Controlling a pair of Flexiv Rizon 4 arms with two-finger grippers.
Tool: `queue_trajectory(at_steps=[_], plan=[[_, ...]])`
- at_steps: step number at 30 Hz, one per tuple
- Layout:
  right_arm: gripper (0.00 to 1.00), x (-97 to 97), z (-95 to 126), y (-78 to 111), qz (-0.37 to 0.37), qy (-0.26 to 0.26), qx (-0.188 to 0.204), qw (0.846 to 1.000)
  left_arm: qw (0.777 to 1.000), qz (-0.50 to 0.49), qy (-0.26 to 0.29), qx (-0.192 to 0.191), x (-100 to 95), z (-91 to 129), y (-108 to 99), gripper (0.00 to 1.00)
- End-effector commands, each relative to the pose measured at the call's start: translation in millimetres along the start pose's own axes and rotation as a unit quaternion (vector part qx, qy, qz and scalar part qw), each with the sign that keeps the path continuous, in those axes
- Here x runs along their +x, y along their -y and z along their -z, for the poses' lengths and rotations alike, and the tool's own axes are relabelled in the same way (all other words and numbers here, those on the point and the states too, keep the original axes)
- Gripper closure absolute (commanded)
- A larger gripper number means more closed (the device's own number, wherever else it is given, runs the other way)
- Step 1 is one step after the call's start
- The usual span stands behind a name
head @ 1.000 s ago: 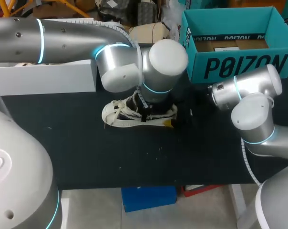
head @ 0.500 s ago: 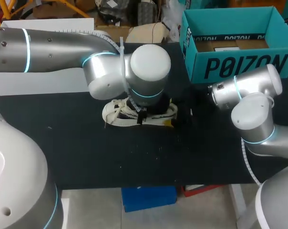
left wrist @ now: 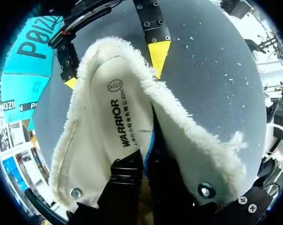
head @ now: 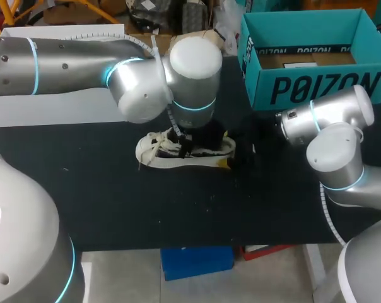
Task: Take the shoe out of the shoebox, open the shoe tongue, remove and reinsert the insole, then place the shoe into the shoebox
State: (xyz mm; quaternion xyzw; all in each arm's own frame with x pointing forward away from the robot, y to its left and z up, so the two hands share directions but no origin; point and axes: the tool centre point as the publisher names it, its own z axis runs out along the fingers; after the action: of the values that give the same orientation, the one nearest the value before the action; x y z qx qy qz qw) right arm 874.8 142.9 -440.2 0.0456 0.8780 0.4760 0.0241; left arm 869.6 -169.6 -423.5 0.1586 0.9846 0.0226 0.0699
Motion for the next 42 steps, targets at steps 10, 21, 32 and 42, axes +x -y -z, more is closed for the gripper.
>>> queue_trajectory(at_steps=[10, 21, 32, 42], plan=[[1.0, -0.2, -2.5, 1.3, 0.0, -0.001, 0.0, 1.0, 0.997, 0.018, -0.027, 0.063, 2.2, 13.5, 0.5, 1.0], [1.0, -0.2, -2.5, 1.3, 0.0, -0.001, 0.0, 1.0, 0.996, 0.039, -0.003, 0.077, 2.0, 41.4, -1.8, 1.0], [1.0, -0.2, -2.5, 1.3, 0.0, -0.001, 0.0, 1.0, 0.996, 0.042, 0.004, 0.081, 2.8, 45.9, -6.1, 1.0], [1.0, -0.2, -2.5, 1.3, 0.0, -0.001, 0.0, 1.0, 0.991, -0.025, -0.02, 0.133, -13.2, 20.2, 17.5, 0.92]])
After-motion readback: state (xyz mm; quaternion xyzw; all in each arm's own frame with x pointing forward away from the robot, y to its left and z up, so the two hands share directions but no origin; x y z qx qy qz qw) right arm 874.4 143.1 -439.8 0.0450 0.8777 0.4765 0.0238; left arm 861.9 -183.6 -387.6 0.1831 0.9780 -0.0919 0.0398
